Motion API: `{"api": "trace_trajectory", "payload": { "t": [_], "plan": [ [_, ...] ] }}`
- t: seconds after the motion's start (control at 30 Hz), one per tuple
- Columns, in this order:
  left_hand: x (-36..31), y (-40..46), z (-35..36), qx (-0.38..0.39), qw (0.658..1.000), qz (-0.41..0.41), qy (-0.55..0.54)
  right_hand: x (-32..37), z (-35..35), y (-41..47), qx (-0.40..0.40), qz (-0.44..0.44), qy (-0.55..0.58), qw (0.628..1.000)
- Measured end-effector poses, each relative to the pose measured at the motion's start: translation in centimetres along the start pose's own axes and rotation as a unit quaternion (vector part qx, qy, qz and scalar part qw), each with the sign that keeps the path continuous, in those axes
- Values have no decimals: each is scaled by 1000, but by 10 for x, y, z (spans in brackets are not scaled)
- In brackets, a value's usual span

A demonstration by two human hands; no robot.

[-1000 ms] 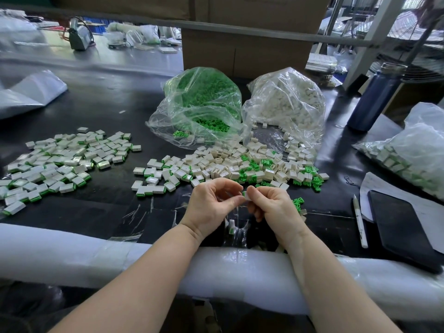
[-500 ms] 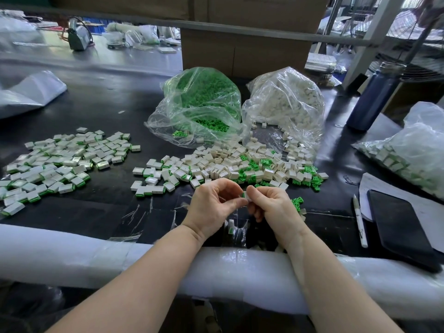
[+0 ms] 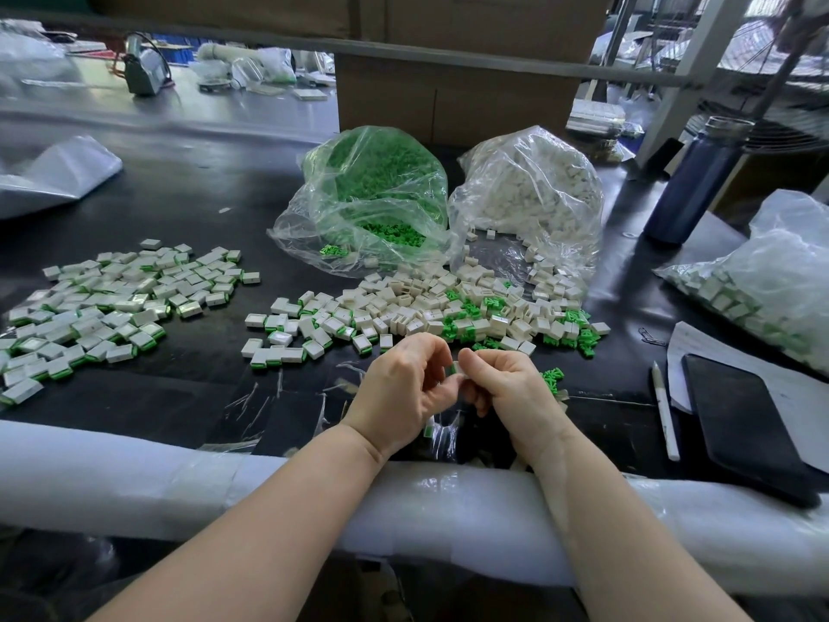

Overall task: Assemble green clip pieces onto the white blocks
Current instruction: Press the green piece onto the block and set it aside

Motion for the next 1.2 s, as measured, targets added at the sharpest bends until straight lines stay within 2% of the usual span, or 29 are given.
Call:
{"api": "trace_trajectory", "payload": {
  "t": [0.27,0.47,0.57,0.77,0.93,1.2],
  "plan": [
    [1,0,0,-4,1000,3,-10,-1,-1,0,-3,3,14,1000],
    [8,-1,-1,12,995,-65,-71,-3,-3,4,-19,1,24,1000],
    [8,-1,-2,6,995,-74,-67,-4,-3,4,-18,6,24,1000],
    [2,-1,-3,-7,998,-45,-33,-4,-2,3,-6,3,5,1000],
    [-3,-1,-3,-10,999,-1,42,-5,0,3,13,-4,-13,1000],
    [-4,-1,-5,-15,999,7,35,-7,-1,5,3,-8,-19,1000]
  ]
}}
Point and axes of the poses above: each hand's wrist, its own y-axis towards the middle knuckle, its own z-axis out of the palm, x = y × z, the point moved 3 cm from there along y, towards the middle knuckle, and after that the axes turned 15 degrees about -x, right-handed, at the moved point
